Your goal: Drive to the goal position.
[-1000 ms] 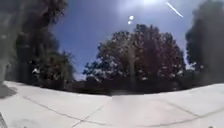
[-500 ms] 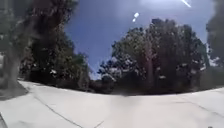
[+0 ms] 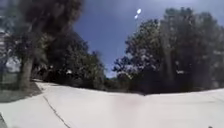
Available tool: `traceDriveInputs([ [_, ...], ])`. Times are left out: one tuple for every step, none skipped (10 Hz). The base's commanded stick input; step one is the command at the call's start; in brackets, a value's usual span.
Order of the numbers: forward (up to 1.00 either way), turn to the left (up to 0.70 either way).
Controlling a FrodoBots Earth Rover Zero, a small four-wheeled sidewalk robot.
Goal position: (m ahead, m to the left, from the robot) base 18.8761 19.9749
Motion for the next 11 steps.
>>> traceDriveInputs([
  [0.85, 0.0],
  [0.85, 0.3],
  [0.85, 0.34],
  [0.85, 0.34],
  [0.85, 0.34],
  [0.85, 0.34],
  [0.85, 0.34],
  [0.85, 0.34],
  [0.85, 0.34],
  [0.85, 0.34],
  [0.85, 0.34],
])
